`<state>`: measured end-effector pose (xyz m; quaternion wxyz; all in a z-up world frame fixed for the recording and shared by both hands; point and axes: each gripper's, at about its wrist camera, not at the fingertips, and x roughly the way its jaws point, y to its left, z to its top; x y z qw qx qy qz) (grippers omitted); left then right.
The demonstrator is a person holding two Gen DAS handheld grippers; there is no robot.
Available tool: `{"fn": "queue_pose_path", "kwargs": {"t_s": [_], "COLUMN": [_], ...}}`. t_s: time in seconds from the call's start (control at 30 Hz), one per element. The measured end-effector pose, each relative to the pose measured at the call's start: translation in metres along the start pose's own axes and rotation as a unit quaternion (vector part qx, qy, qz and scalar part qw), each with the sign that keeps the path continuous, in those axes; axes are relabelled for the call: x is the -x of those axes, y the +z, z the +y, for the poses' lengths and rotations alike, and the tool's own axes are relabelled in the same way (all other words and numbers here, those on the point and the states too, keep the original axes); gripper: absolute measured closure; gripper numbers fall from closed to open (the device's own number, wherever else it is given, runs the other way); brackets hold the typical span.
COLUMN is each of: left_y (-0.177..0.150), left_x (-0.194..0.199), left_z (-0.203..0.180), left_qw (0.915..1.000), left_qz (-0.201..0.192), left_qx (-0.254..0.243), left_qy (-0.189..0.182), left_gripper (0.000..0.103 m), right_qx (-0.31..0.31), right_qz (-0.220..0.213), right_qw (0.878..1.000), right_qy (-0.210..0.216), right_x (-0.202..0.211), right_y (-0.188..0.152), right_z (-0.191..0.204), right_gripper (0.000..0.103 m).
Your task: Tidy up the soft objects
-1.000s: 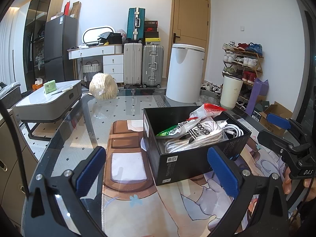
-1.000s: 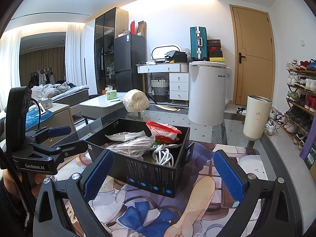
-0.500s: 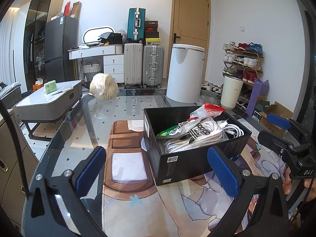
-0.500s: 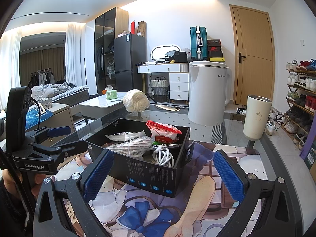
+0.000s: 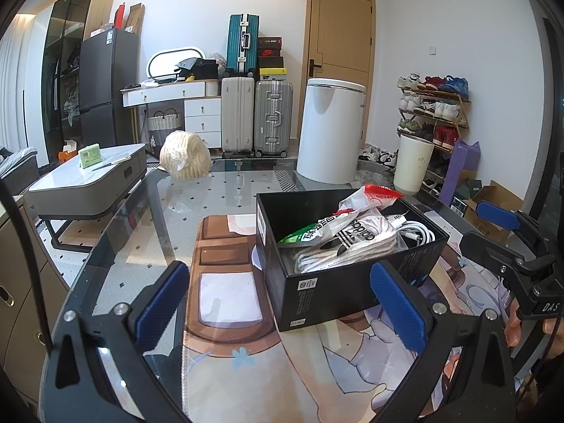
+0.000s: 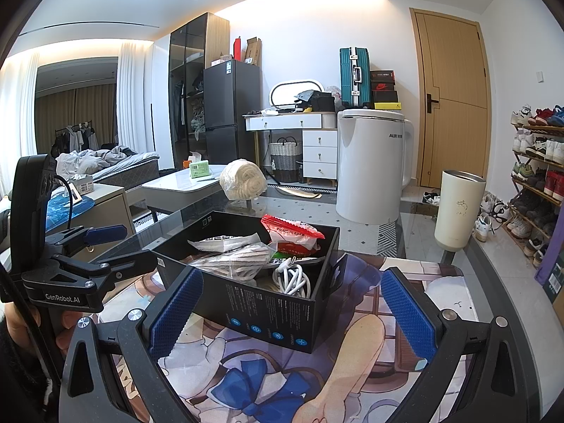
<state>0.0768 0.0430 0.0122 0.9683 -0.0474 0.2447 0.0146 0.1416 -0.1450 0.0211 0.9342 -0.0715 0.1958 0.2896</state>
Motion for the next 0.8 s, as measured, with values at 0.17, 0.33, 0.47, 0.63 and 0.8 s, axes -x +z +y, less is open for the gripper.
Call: {"fn": "queue_pose_path", "kwargs": {"t_s": [0.17,0.33,0.47,0.63,0.8], "left_y": [-0.0002,-0.0005,-0.0006,0.0003,0.0009], "left_x": [0.0002,0.0002,0.0002,0.0005,0.0023], "left_z": [0.0,-0.0004,-0.0004,0.0014,0.0047], "left_qw": [1.0,1.0,1.0,1.0,0.9998], "left_qz": [0.0,0.0,0.0,0.0,-0.005], "left_qx": [-0.001,-0.001,-0.001,0.0,-0.001], "left_qy": [0.0,0.0,0.001,0.007,0.021], "left_gripper": [0.0,0.0,0.0,0.0,0.0], "right_qx": [0.0,0.0,0.0,0.0,0.0], "right_qz": [0.0,0.0,0.0,0.0,0.0], "right_qw": [1.0,1.0,1.0,1.0,1.0], "right_qy": [0.0,0.0,0.0,0.0,0.0], "right_x": [0.0,0.0,0.0,0.0001,0.0002], "right_y": [0.0,-0.0001,-0.0001,-0.0002,-0.0002], "right_z": [0.0,0.0001,0.0002,0.0002,0.0003], "right_gripper": [0.0,0.001,0.0,0.001,0.001]}}
